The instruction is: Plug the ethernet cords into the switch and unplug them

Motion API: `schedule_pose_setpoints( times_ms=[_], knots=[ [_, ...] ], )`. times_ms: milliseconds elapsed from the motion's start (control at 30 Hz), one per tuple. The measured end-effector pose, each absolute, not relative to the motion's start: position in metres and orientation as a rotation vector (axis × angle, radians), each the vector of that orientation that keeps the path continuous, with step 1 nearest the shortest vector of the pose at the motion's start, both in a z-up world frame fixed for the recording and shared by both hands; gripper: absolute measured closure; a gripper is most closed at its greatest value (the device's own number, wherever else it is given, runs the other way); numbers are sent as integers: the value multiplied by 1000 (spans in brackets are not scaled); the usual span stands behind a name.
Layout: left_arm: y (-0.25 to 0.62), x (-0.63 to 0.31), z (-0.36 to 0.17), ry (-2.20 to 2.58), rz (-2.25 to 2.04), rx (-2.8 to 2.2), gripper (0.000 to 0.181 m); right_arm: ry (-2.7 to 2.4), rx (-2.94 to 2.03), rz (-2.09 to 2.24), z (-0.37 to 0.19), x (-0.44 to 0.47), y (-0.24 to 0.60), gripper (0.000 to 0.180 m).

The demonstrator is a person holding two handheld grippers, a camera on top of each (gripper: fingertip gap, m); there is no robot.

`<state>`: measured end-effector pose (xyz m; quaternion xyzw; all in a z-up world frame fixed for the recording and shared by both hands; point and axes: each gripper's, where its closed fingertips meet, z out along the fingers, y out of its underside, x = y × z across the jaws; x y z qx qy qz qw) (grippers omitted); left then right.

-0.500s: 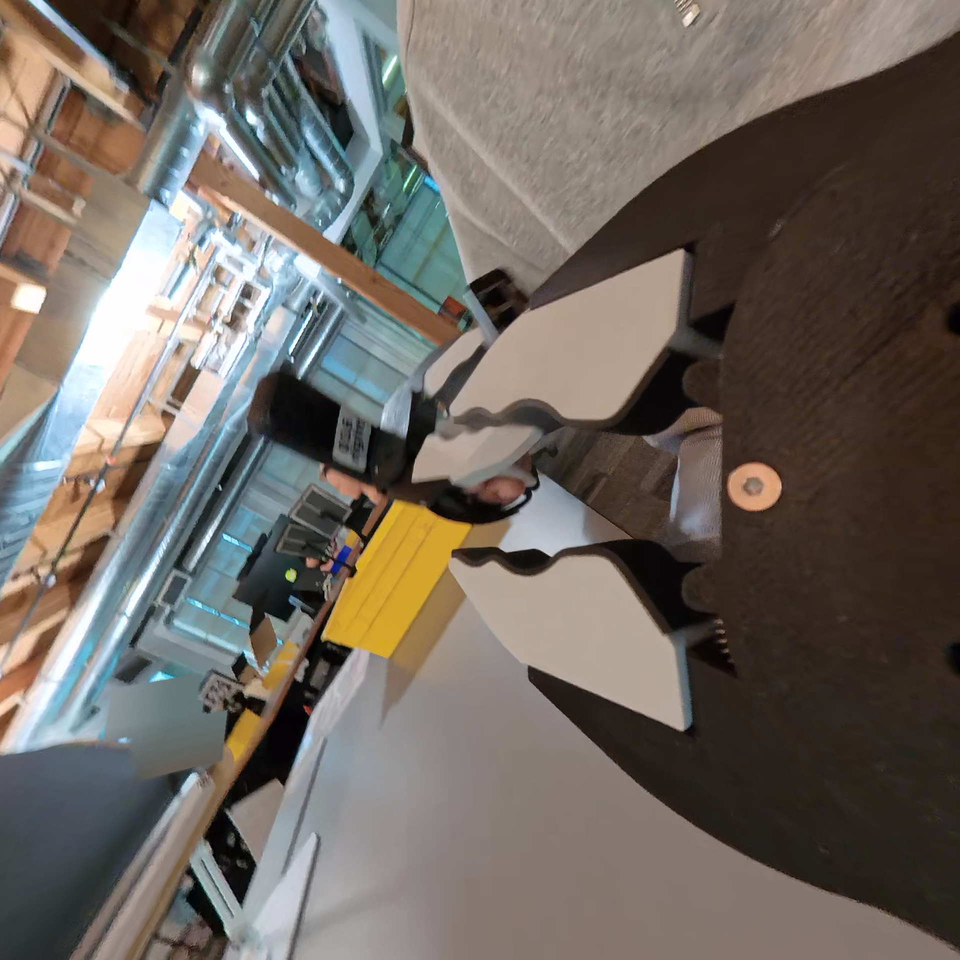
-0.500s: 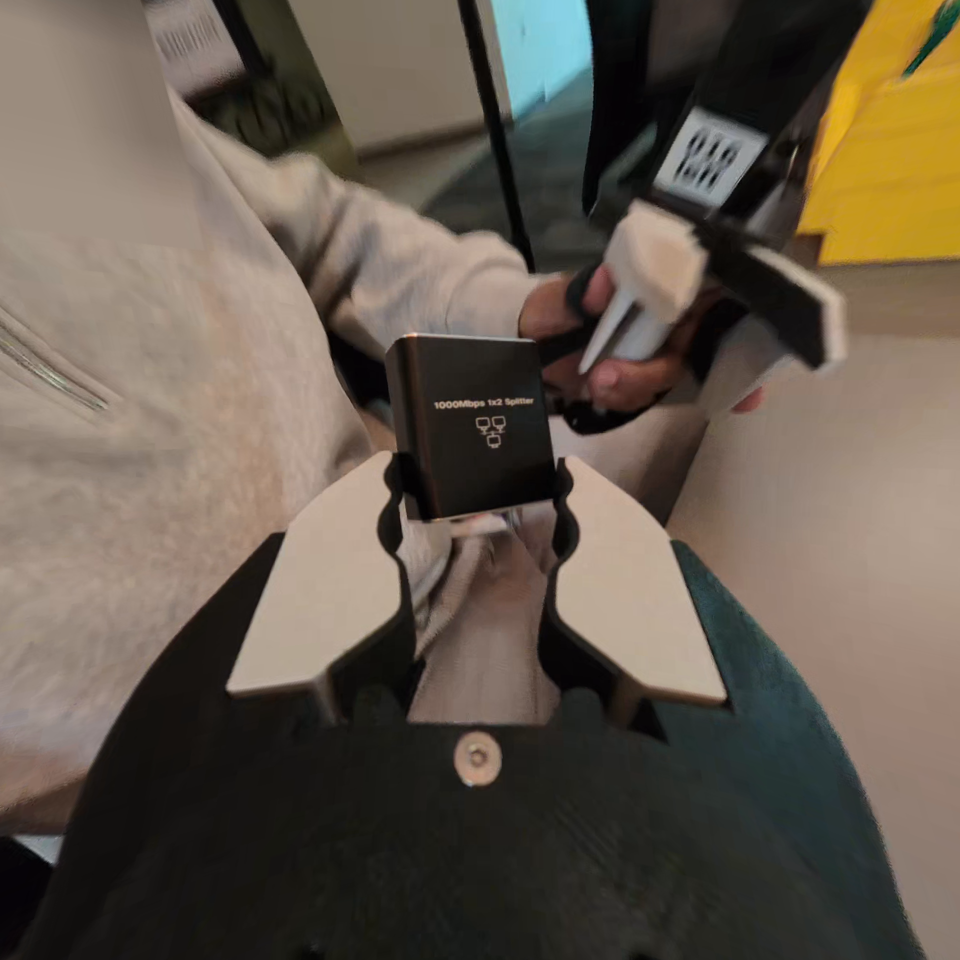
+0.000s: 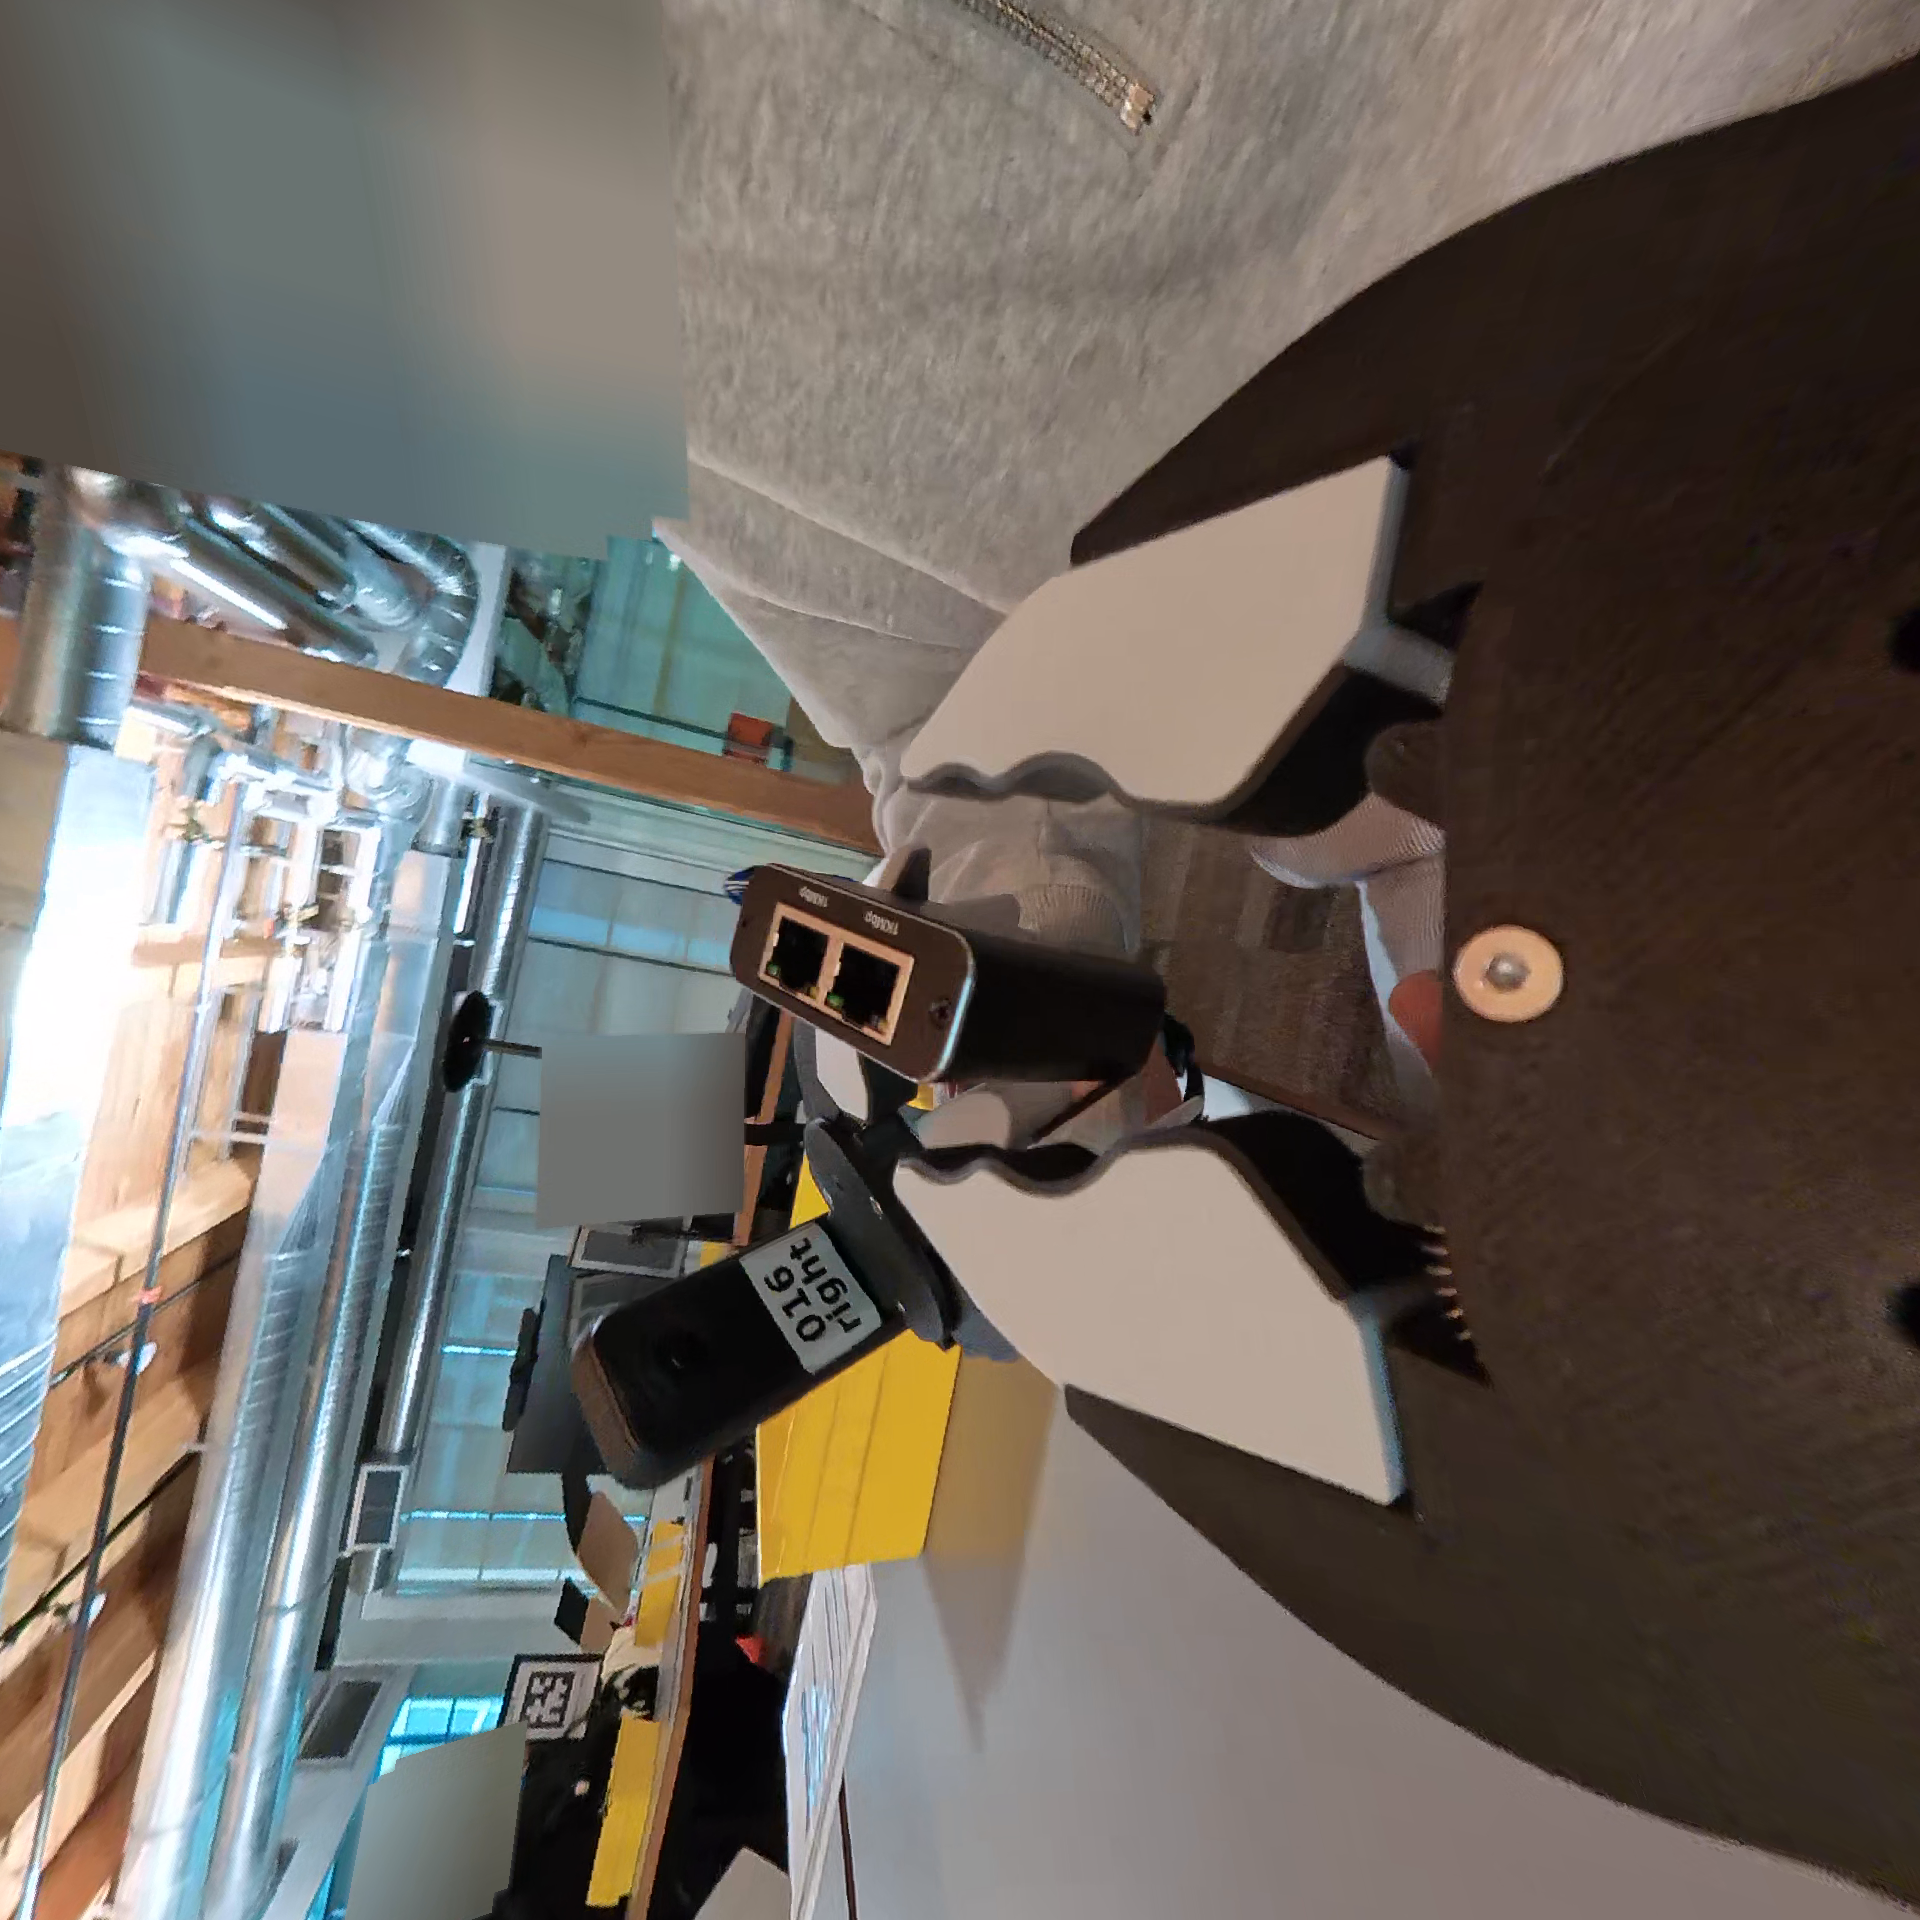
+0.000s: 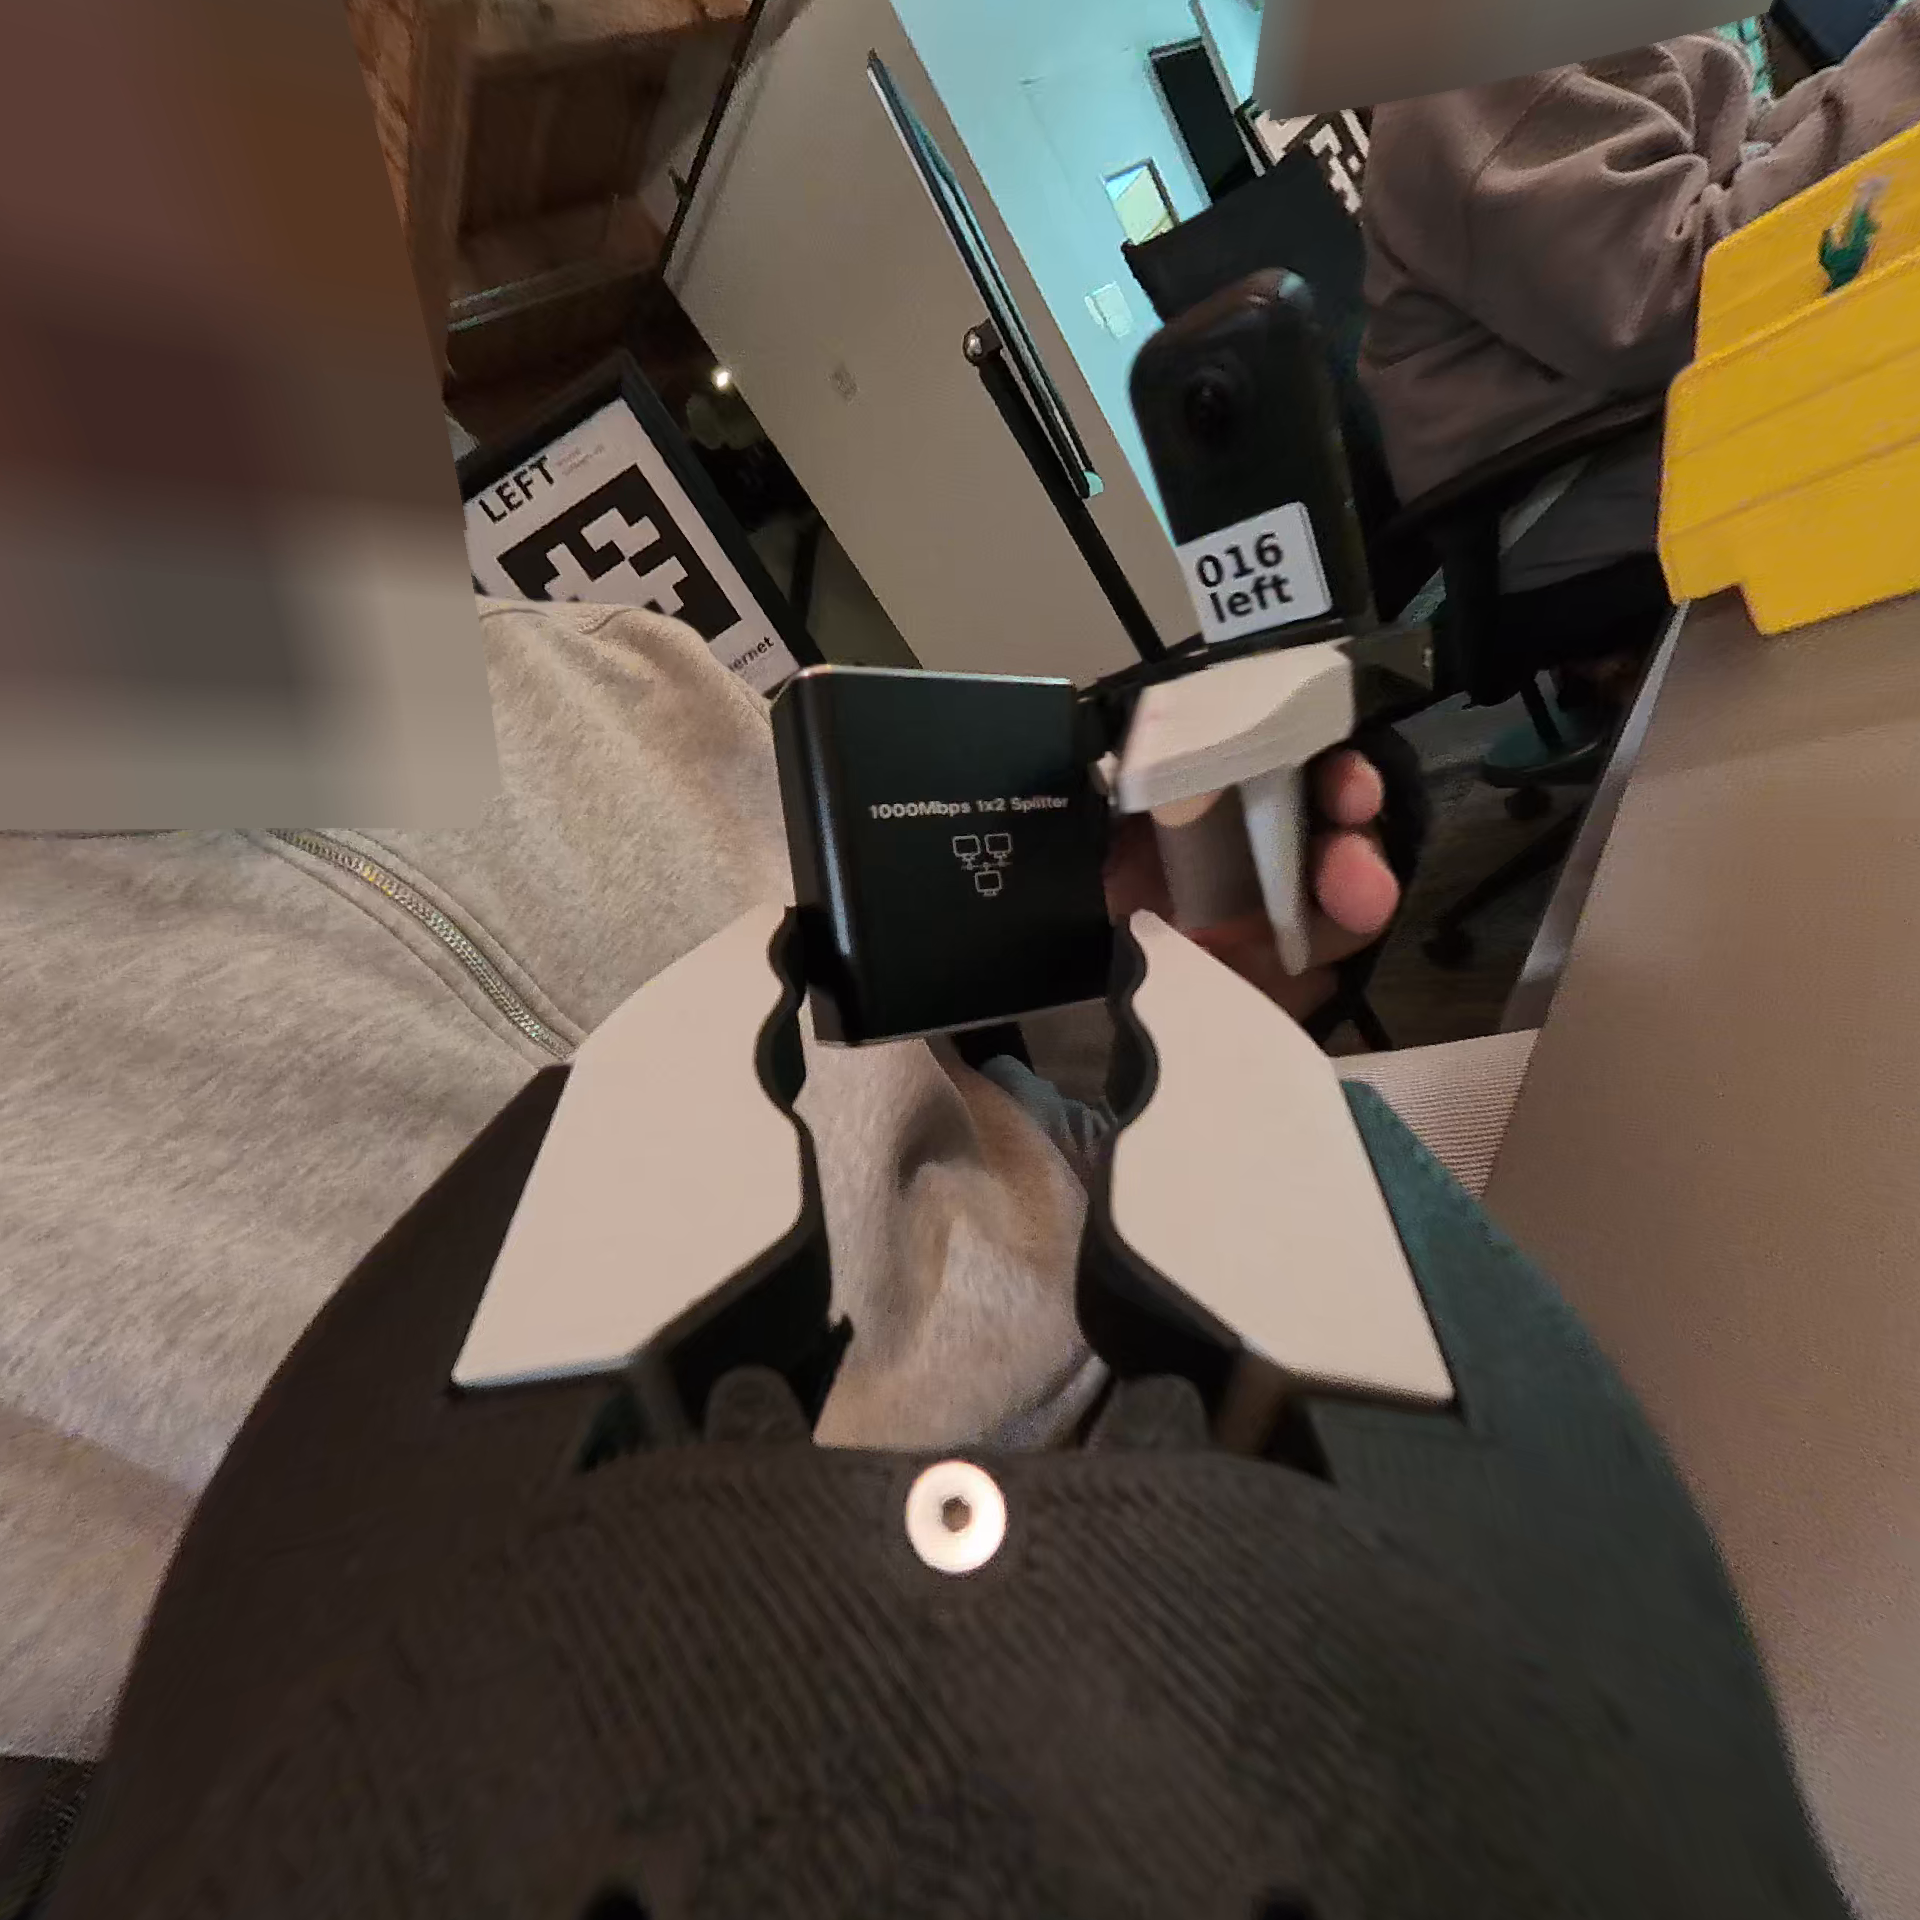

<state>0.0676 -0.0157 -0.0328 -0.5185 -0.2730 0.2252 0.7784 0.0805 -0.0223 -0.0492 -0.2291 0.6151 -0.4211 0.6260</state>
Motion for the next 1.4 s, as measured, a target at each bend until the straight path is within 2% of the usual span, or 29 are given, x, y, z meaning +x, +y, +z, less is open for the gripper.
schedule_pose_setpoints(
  times_ms=[67, 100, 233, 267, 333, 467, 667, 767, 867, 1400],
  knots=[
    [-5, 62, -39, -568, 492, -1195, 145, 1379, -477, -963, -47, 81, -20, 123],
    [-2, 59, -40, -561, 494, -1217, 152, 1357, -457, -968, -45, 80, -18, 123],
    [-6, 42, -44, -601, 486, -1233, 157, 1359, -331, -1100, -42, 60, -19, 127],
    [-11, 36, -45, -627, 496, -1232, 157, 1373, -297, -1154, -43, 50, -20, 137],
    [-21, 26, -45, -668, 502, -1216, 157, 1455, -232, -1241, -53, 29, -22, 143],
    [-41, 0, -62, -826, 585, -1299, 156, 1775, -158, -1507, -76, -19, -26, 137],
    [-18, -17, -91, -795, 673, -1596, 157, 2044, -409, -1913, -67, -31, -12, 138],
    [-1, -15, -96, -729, 679, -1680, 157, 2106, -543, -1951, -70, -17, -10, 141],
    [0, -14, -100, -719, 694, -1714, 156, 2123, -641, -1947, -72, -7, -9, 153],
    [-13, -7, -84, -743, 624, -1532, 157, 2041, -530, -1800, -82, -11, -17, 154]
  ],
)
